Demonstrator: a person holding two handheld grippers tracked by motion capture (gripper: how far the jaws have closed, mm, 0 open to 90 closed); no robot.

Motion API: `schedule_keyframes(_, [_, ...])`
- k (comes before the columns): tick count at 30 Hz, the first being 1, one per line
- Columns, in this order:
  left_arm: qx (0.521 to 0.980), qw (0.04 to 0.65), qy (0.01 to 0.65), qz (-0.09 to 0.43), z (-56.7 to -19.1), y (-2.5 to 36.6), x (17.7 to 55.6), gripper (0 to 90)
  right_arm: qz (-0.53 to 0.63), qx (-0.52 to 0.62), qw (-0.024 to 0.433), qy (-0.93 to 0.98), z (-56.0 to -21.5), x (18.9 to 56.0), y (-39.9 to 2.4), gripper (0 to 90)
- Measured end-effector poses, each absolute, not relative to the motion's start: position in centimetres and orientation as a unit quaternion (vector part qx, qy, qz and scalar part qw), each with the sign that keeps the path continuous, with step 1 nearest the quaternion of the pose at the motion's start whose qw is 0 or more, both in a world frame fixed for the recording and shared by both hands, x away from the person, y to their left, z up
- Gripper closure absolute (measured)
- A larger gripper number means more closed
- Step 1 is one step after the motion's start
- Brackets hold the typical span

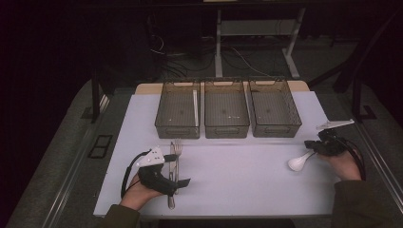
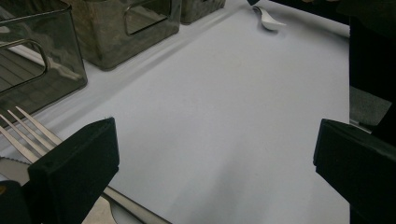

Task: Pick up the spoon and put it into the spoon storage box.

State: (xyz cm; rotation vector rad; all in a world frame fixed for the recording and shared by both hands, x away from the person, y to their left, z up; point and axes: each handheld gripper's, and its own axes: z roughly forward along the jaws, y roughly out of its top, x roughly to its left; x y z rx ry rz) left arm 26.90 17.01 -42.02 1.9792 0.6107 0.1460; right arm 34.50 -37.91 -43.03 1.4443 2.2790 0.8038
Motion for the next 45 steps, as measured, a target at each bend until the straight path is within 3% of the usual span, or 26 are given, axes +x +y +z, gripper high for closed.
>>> schedule_keyframes(13, [0.821, 0.508, 0.254, 0.06, -42.1, 16.9, 26.9, 0.0, 0.248, 0.515, 0.154, 0.806, -43.8, 34.4, -38.4, 89.7])
schedule_keyframes(35, [0.822, 0.508, 0.252, 0.06, -42.0, 17.0, 26.9, 0.0, 0.277, 0.512, 0.129, 0.803, -42.9, 29.9, -39.4, 89.6])
schedule_keyframes(45, [0.823, 0.505, 0.252, 0.06, -42.1, 16.9, 26.9, 0.0, 0.368, 0.48, 0.092, 0.791, -42.1, 29.9, -38.3, 59.1])
